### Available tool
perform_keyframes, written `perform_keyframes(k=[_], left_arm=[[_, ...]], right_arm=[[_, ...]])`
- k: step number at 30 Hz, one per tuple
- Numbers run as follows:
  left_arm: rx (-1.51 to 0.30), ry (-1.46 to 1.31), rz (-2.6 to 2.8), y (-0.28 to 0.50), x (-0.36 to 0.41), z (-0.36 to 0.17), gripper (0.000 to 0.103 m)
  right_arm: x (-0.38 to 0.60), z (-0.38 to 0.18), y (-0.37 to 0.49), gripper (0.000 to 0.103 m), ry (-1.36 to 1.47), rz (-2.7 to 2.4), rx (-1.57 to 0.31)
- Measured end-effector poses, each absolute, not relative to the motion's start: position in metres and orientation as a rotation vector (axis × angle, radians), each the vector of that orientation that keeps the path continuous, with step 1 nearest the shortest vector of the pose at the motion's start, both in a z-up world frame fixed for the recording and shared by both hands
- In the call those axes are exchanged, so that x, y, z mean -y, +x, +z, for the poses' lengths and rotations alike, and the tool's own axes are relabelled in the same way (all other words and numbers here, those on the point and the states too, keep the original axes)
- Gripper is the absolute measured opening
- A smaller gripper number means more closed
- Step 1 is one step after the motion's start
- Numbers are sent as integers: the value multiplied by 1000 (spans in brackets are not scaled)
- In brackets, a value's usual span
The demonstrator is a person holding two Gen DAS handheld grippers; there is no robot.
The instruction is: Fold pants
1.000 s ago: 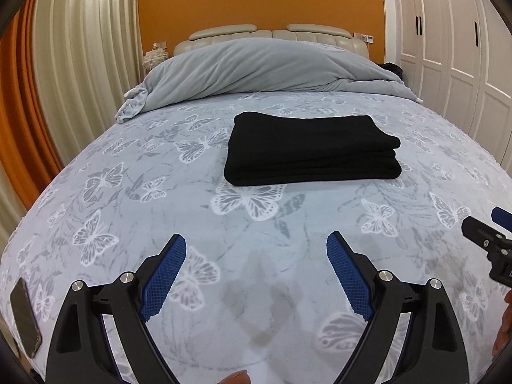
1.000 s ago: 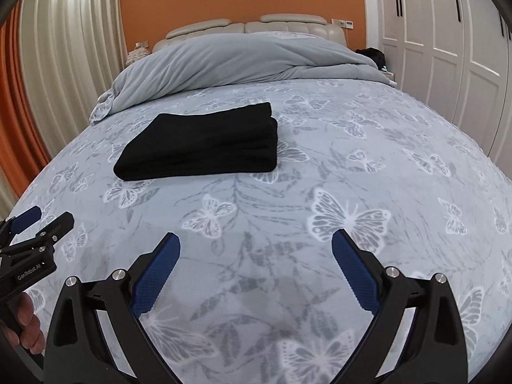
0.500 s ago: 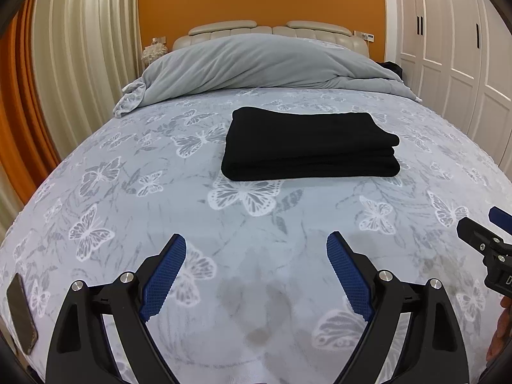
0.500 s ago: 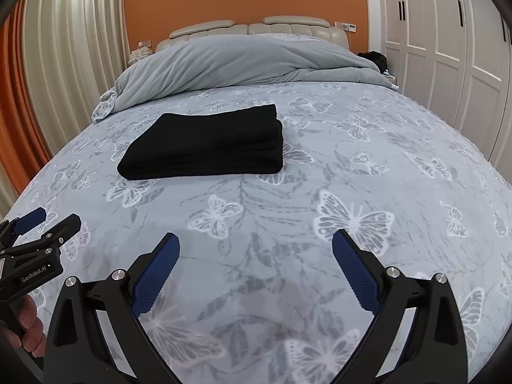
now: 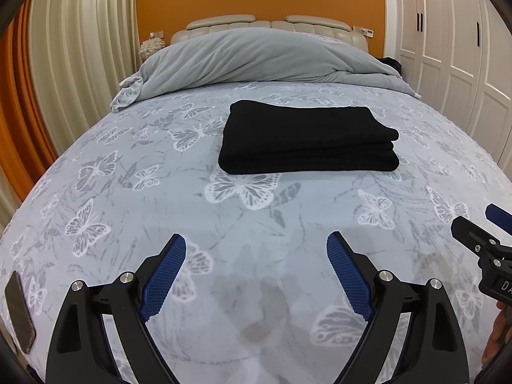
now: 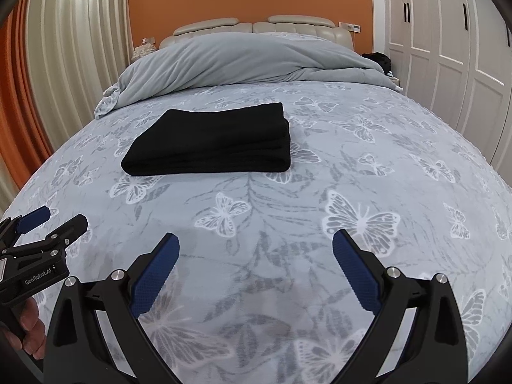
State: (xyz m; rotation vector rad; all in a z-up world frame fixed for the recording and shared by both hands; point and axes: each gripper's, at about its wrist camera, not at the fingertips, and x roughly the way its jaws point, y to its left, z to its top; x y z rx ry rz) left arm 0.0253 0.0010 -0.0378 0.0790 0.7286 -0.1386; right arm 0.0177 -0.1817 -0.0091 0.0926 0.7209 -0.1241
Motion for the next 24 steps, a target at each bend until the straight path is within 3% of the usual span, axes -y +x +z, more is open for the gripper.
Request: perform_keyframes(k=[19, 21, 24], left_arm=[[-721, 140, -120, 24, 4, -39, 87], [-719, 143, -118, 24, 5, -39, 92], [-715, 156, -114, 24, 6, -39, 92]], right_arm=[[178, -12, 18, 95, 96, -123, -729], [177, -12, 18, 95, 97, -122, -731], [178, -13, 18, 95, 96, -120, -732]])
